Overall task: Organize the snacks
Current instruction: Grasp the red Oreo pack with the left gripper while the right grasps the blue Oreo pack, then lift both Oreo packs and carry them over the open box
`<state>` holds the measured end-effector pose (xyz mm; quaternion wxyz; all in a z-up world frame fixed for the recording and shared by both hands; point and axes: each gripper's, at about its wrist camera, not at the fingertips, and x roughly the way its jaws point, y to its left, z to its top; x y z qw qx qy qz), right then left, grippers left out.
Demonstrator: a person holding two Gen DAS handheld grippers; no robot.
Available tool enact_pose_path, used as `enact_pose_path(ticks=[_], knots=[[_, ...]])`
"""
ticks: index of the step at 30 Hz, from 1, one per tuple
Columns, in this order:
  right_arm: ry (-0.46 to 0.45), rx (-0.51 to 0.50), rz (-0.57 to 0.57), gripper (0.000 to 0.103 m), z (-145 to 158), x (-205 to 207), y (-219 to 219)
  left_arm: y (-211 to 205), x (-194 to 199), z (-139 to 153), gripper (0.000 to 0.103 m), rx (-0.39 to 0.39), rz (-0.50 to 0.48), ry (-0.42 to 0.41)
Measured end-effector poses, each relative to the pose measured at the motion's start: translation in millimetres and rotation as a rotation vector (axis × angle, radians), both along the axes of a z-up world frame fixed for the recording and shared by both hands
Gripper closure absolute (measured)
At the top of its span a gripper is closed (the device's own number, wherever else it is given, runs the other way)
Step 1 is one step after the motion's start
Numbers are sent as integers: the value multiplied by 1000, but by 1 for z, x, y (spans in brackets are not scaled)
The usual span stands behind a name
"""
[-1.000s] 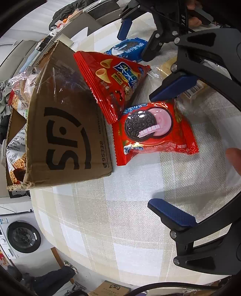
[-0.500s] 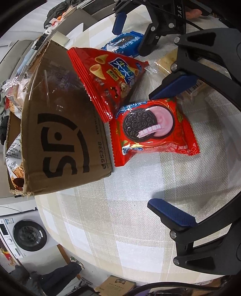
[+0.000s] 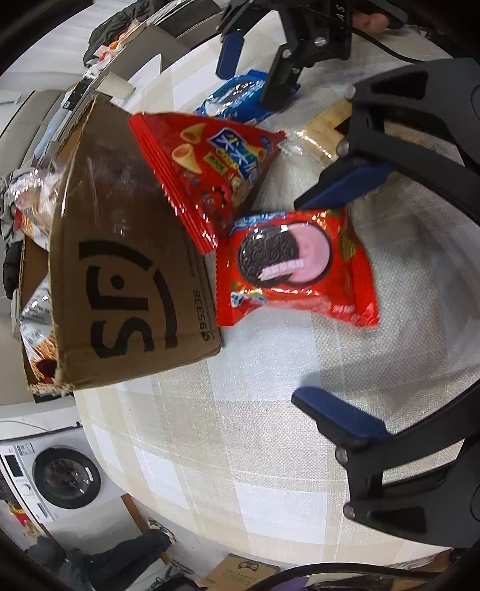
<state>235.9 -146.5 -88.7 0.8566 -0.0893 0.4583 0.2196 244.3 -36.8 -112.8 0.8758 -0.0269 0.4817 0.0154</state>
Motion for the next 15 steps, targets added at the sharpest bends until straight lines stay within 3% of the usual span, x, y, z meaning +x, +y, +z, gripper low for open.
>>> enact_pose_path(ticks=[5, 7, 11, 15], knots=[[-4, 20, 29, 24, 5, -4, 3, 3, -8, 8, 34, -34, -5, -13], [-1, 20, 40, 28, 6, -6, 5, 4, -11, 12, 48, -55, -13, -21], [1, 20, 57, 48, 7, -11, 9, 6, -17, 15, 56, -84, -22, -30], [-8, 36, 58, 58, 11, -14, 10, 10, -22, 19, 62, -110, -23, -45]])
